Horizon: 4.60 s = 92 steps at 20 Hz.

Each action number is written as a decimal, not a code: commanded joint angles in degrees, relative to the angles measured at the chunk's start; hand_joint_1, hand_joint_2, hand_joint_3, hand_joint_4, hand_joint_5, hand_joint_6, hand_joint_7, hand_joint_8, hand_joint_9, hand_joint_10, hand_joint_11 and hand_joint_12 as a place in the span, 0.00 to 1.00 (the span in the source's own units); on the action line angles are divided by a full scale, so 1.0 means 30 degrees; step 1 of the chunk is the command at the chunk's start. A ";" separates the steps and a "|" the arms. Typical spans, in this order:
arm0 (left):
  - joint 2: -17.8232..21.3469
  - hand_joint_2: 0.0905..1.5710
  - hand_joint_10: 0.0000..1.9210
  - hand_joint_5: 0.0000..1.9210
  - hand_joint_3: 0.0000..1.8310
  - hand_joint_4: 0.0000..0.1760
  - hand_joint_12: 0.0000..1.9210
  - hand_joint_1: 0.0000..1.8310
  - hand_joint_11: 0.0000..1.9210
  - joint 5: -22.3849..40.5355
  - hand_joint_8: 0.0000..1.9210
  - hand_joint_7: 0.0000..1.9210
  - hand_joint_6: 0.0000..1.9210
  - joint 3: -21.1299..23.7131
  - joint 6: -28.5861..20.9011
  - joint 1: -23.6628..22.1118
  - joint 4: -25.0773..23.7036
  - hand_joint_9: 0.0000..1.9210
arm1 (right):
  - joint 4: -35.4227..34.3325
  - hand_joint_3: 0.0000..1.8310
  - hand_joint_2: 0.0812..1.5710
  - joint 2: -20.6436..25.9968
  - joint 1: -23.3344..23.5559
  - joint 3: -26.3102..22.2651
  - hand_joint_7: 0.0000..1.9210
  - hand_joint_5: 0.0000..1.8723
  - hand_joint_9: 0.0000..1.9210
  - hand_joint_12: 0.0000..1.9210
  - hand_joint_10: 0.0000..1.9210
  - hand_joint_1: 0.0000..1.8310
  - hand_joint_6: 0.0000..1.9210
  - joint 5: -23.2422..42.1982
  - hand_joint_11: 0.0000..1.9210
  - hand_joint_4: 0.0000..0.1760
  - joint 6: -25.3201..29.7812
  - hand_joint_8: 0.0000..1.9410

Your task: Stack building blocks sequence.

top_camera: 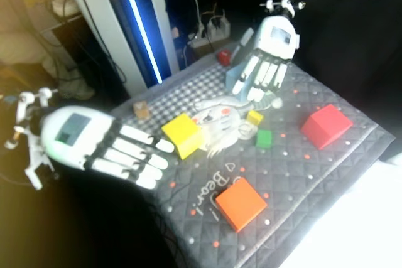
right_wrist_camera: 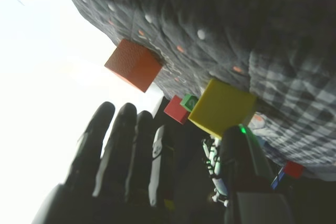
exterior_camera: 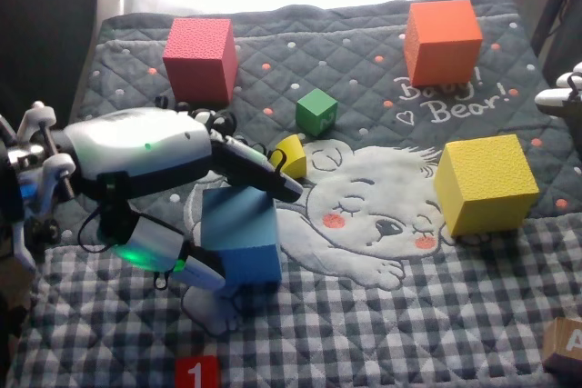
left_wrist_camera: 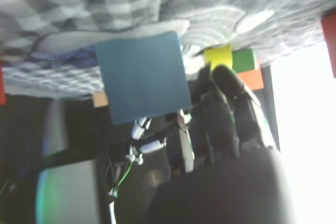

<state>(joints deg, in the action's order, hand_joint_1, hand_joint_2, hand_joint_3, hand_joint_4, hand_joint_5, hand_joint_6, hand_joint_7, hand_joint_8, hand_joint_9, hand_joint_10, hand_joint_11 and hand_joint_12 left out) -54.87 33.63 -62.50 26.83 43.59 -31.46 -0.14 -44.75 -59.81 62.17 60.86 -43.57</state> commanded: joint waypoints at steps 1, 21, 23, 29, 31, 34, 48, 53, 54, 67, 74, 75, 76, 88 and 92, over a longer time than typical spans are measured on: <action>-0.0225 0.70 0.52 0.61 0.00 0.00 0.90 0.68 0.18 0.1026 0.70 0.42 0.20 -0.0104 0.0027 -0.0160 0.0209 0.33 | -0.0573 0.00 0.72 0.0078 0.0208 0.0124 0.19 0.18 0.18 0.36 0.00 0.49 0.00 0.2198 0.01 0.38 0.0032 0.00; -0.2238 0.68 0.62 0.50 0.00 0.00 0.67 0.76 0.40 -0.1282 0.48 0.51 0.50 -0.5966 0.7703 -0.6936 0.9193 0.50 | -0.0688 0.00 0.74 -0.0096 0.0268 0.0300 0.20 0.19 0.20 0.44 0.00 0.47 0.00 0.2200 0.00 0.31 0.0034 0.00; -0.2401 0.68 0.59 0.50 0.00 0.00 0.63 0.76 0.40 -0.1784 0.47 0.52 0.50 -0.6006 0.9002 -0.7155 0.9798 0.50 | -0.0676 0.00 0.75 -0.0111 0.0266 0.0304 0.21 0.19 0.20 0.44 0.00 0.45 0.00 0.2200 0.02 0.34 0.0034 0.00; -0.2582 0.68 0.58 0.51 0.00 0.00 0.58 0.76 0.42 -0.2550 0.45 0.52 0.51 -0.6690 0.9470 -0.7234 1.0675 0.50 | -0.0655 0.00 0.74 -0.0258 0.0260 0.0351 0.21 0.20 0.22 0.35 0.00 0.48 0.00 0.2198 0.12 0.31 0.0034 0.00; -0.2850 0.68 0.58 0.51 0.00 0.00 0.59 0.76 0.42 -0.2735 0.45 0.52 0.51 -0.7018 0.9470 -0.7234 1.0820 0.51 | -0.0654 0.00 0.74 -0.0281 0.0260 0.0382 0.22 0.20 0.22 0.37 0.00 0.47 0.00 0.2198 0.10 0.28 0.0034 0.00; -0.3541 0.68 0.57 0.51 0.00 0.00 0.56 0.76 0.41 -0.3115 0.47 0.51 0.52 -0.7740 0.9470 -0.7234 1.1059 0.50 | -0.0640 0.00 0.74 -0.0369 0.0260 0.0435 0.21 0.20 0.22 0.37 0.00 0.48 0.00 0.2198 0.09 0.34 0.0034 0.00; -0.4062 0.68 0.60 0.51 0.00 0.00 0.58 0.75 0.40 -0.3885 0.52 0.50 0.46 -0.8368 0.9472 -0.7215 1.1103 0.51 | -0.0623 0.00 0.74 -0.0467 0.0258 0.0525 0.20 0.21 0.20 0.30 0.00 0.50 0.00 0.2198 0.11 0.37 0.0034 0.00; -0.4150 0.62 0.18 0.45 0.00 0.00 0.66 0.62 0.27 -0.3938 0.03 0.46 0.05 -0.8368 0.9476 -0.7209 1.1101 0.43 | -0.0627 0.00 0.75 -0.0465 0.0258 0.0519 0.21 0.21 0.21 0.29 0.00 0.49 0.00 0.2198 0.11 0.33 0.0036 0.00; -0.4152 0.61 0.19 0.45 0.00 0.00 0.70 0.60 0.25 -0.3976 0.02 0.46 0.02 -0.8365 0.9477 -0.7195 1.1099 0.43 | -0.0627 0.00 0.75 -0.0465 0.0258 0.0517 0.21 0.21 0.21 0.30 0.00 0.50 0.00 0.2198 0.13 0.24 0.0036 0.00; -0.4125 0.61 0.01 0.30 0.00 0.25 0.68 0.47 0.12 -0.3568 0.00 0.34 0.00 -0.8149 0.9476 -0.7123 1.1108 0.37 | -0.0650 0.00 0.74 -0.0480 0.0332 0.0487 0.22 0.22 0.24 0.36 0.00 0.52 0.00 0.2234 0.13 0.20 0.0083 0.00; -0.4045 0.61 0.00 0.29 0.00 0.26 0.66 0.49 0.10 -0.3579 0.00 0.35 0.00 -0.8126 0.9474 -0.7006 1.1110 0.35 | -0.0667 0.00 0.75 -0.0507 0.0329 0.0483 0.24 0.21 0.25 0.45 0.00 0.51 0.00 0.2234 0.08 0.22 0.0083 0.00; -0.4026 0.61 0.00 0.29 0.00 0.27 0.66 0.49 0.10 -0.3579 0.00 0.35 0.00 -0.8111 0.9472 -0.7004 1.1112 0.36 | -0.0667 0.00 0.75 -0.0510 0.0329 0.0483 0.24 0.21 0.25 0.46 0.00 0.50 0.00 0.2234 0.08 0.23 0.0083 0.00; -0.4018 0.61 0.00 0.29 0.00 0.32 0.66 0.49 0.10 -0.3579 0.00 0.35 0.00 -0.8095 0.9472 -0.6991 1.1114 0.35 | -0.0673 0.00 0.75 -0.0510 0.0329 0.0483 0.23 0.21 0.25 0.46 0.00 0.50 0.00 0.2234 0.08 0.25 0.0083 0.00; -0.1398 0.57 0.00 0.00 0.00 1.00 0.14 0.23 0.00 0.2678 0.00 0.00 0.00 -0.4186 0.9932 -0.5841 1.1483 0.00 | -0.0680 0.00 0.73 -0.0404 0.1580 0.0538 0.16 0.15 0.14 0.21 0.00 0.44 0.00 0.4068 0.07 0.51 -0.0174 0.00; 0.1083 0.58 0.00 0.00 0.00 1.00 0.00 0.27 0.00 0.7708 0.00 0.00 0.00 -0.0800 0.9945 -0.2686 1.1993 0.00 | 0.0198 0.00 0.70 -0.1066 0.2758 0.0596 0.15 0.12 0.14 0.11 0.00 0.43 0.00 0.4146 0.15 0.46 -0.0218 0.00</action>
<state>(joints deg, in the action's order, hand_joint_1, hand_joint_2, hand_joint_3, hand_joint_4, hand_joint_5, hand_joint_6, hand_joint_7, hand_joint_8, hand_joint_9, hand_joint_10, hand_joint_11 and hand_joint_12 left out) -51.72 46.65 -64.12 56.80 36.75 3.51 0.58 -48.12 -52.01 63.88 66.24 -44.10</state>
